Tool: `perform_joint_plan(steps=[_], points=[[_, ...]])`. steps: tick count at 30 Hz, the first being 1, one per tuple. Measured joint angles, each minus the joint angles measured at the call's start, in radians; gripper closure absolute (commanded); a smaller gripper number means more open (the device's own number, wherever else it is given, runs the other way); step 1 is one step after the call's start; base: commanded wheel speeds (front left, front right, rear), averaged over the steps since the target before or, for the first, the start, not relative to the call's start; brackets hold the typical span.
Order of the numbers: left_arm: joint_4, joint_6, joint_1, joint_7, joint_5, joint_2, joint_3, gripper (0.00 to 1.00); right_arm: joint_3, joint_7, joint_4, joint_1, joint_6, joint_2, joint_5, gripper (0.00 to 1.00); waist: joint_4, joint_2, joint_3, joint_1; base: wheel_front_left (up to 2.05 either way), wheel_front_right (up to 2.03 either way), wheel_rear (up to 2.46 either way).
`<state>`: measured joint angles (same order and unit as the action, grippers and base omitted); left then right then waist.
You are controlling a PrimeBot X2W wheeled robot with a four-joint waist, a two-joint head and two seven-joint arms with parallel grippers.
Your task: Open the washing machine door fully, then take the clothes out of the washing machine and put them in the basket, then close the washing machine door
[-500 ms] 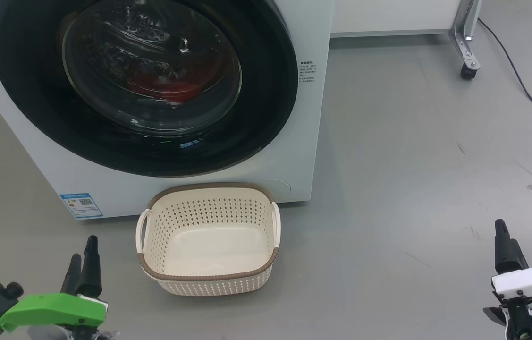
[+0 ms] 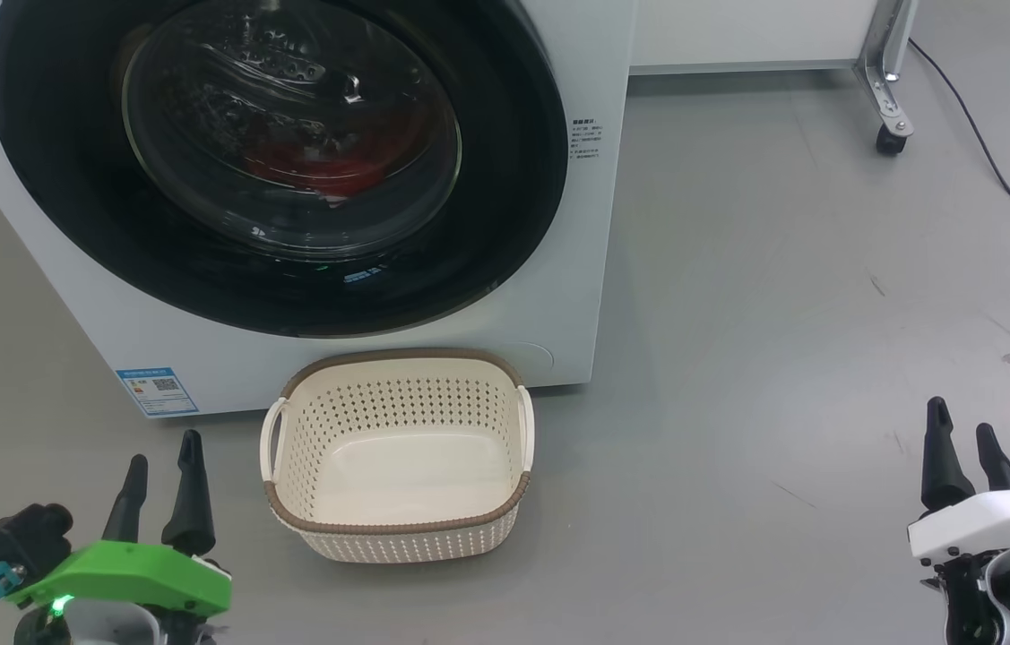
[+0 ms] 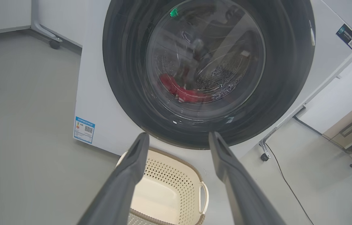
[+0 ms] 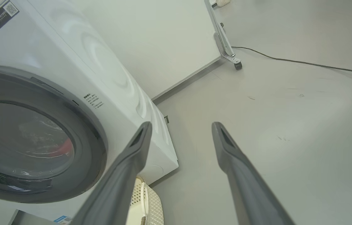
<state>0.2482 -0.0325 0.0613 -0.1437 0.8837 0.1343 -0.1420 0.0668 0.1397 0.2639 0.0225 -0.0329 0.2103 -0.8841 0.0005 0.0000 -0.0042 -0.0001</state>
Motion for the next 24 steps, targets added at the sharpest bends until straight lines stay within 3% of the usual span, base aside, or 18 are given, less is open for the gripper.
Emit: perform_joint_plan(steps=[24], points=[[0.01, 0.059, 0.0, -0.072, -0.353, -0.015, -0.067, 0.0, 0.111, 0.074, -0.009, 0.0, 0.055, 0.01, 0.376, 0.0, 0.005, 0.0, -0.003, 0.0001, 0.0, 0.0, 0.0]])
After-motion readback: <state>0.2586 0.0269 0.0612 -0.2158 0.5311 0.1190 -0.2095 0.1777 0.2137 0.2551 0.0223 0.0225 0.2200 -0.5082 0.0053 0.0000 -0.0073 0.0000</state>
